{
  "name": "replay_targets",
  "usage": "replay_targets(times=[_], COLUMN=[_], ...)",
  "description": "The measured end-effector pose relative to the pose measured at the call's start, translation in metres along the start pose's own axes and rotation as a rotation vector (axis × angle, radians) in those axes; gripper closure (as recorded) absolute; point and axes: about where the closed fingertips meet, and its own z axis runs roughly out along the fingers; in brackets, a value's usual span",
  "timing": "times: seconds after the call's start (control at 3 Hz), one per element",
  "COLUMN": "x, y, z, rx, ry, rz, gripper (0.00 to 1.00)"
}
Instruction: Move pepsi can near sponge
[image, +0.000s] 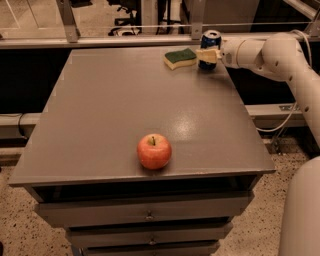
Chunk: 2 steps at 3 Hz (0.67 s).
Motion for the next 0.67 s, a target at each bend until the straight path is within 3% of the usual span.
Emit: replay_targets(times=[0.33, 0.67], x=[0.0042, 0.0064], y=[0.0091, 0.0121], z=[0.0191, 0.0249], rx=[-0.034, -0.047], ry=[0.018, 0.023], rz=[0.011, 0.017], gripper=[0.2, 0.0])
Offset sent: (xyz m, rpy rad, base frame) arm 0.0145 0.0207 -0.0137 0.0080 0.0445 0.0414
